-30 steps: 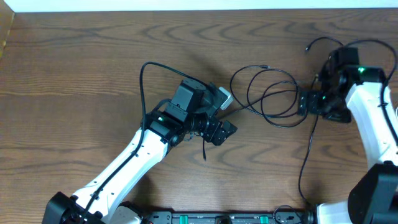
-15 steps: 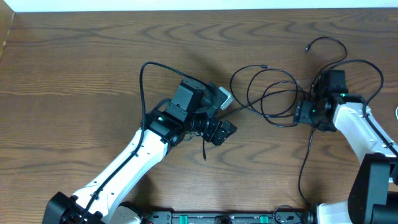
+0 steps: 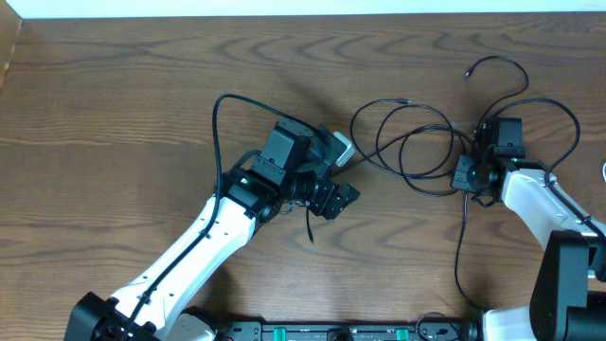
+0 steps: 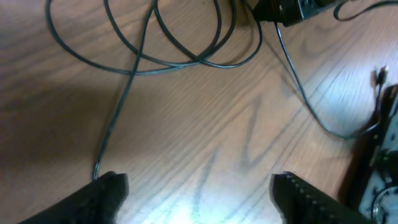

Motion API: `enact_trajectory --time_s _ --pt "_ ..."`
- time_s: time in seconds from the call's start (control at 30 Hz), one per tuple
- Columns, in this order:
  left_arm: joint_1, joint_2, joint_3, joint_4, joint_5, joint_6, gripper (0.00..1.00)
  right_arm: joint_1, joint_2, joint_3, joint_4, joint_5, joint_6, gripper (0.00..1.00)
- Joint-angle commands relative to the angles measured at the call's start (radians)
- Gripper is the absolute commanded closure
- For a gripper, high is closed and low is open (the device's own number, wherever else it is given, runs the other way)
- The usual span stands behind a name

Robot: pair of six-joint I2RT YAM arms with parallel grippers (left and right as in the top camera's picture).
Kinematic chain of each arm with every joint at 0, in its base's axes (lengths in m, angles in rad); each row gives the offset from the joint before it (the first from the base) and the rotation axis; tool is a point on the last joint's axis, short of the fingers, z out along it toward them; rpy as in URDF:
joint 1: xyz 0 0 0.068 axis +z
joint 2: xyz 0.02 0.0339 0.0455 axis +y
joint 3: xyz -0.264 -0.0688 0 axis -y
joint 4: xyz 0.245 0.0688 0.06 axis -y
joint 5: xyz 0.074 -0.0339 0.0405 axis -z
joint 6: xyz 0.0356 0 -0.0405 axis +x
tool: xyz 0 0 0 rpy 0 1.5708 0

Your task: Untangle cables

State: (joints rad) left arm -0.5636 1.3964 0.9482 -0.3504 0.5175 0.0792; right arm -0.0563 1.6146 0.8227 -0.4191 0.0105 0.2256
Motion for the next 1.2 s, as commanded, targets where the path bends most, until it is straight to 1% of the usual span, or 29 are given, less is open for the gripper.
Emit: enact_trajectory --time_s 0.0,0.03,0.1,0.17,0.23,0.37,0.43,0.53,0.6,0.7,0.83,0.93,1.03,1.17 --pt "0.002 0.001 0.003 0.042 -0.042 -0.006 0.46 -0.018 -0.040 0.093 -0.009 -0.117 -0.049 0.99" --pt "0.002 0.001 0.003 0.055 -0.053 -0.006 0.49 -0.023 -0.046 0.122 -0.014 -0.148 -0.065 0.99" --pt "0.002 0.001 0.003 0.085 -0.087 -0.007 0.50 -0.038 -0.060 0.201 -0.036 -0.216 -0.105 0.99" --pt "0.002 0.001 0.003 0.105 -0.130 -0.007 0.56 -0.051 -0.075 0.291 -0.074 -0.257 -0.133 0.99" --pt "0.002 0.001 0.003 0.113 -0.165 -0.008 0.57 -0.064 -0.086 0.393 -0.127 -0.256 -0.145 0.99" --pt "0.002 0.001 0.003 0.113 -0.171 -0.010 0.59 -0.117 -0.088 0.603 -0.227 -0.235 -0.191 0.99" --pt "0.002 0.001 0.003 0.113 -0.171 -0.010 0.59 -0.170 -0.088 0.713 -0.267 -0.219 -0.190 0.99" --pt "0.002 0.001 0.003 0.113 -0.171 -0.010 0.60 -0.269 -0.088 0.859 -0.278 -0.220 -0.173 0.99" --pt "0.002 0.002 0.003 0.113 -0.172 -0.010 0.66 -0.336 -0.088 0.943 -0.275 -0.223 -0.150 0.99" --pt "0.002 0.007 0.003 0.115 -0.172 -0.004 0.67 -0.452 -0.088 1.064 -0.271 -0.232 -0.124 0.99" --pt "0.002 0.035 0.003 0.121 -0.217 -0.002 0.67 -0.591 -0.088 1.152 -0.222 -0.286 -0.112 0.99" --pt "0.002 0.066 0.003 0.128 -0.220 -0.002 0.67 -0.682 -0.085 1.159 -0.151 -0.343 -0.052 0.99" --pt "0.002 0.093 0.003 0.132 -0.220 -0.002 0.66 -0.732 -0.062 1.159 -0.111 -0.351 -0.036 0.99" --pt "0.002 0.109 0.003 0.132 -0.219 -0.002 0.67 -0.770 -0.004 1.159 -0.111 -0.350 -0.040 0.99"
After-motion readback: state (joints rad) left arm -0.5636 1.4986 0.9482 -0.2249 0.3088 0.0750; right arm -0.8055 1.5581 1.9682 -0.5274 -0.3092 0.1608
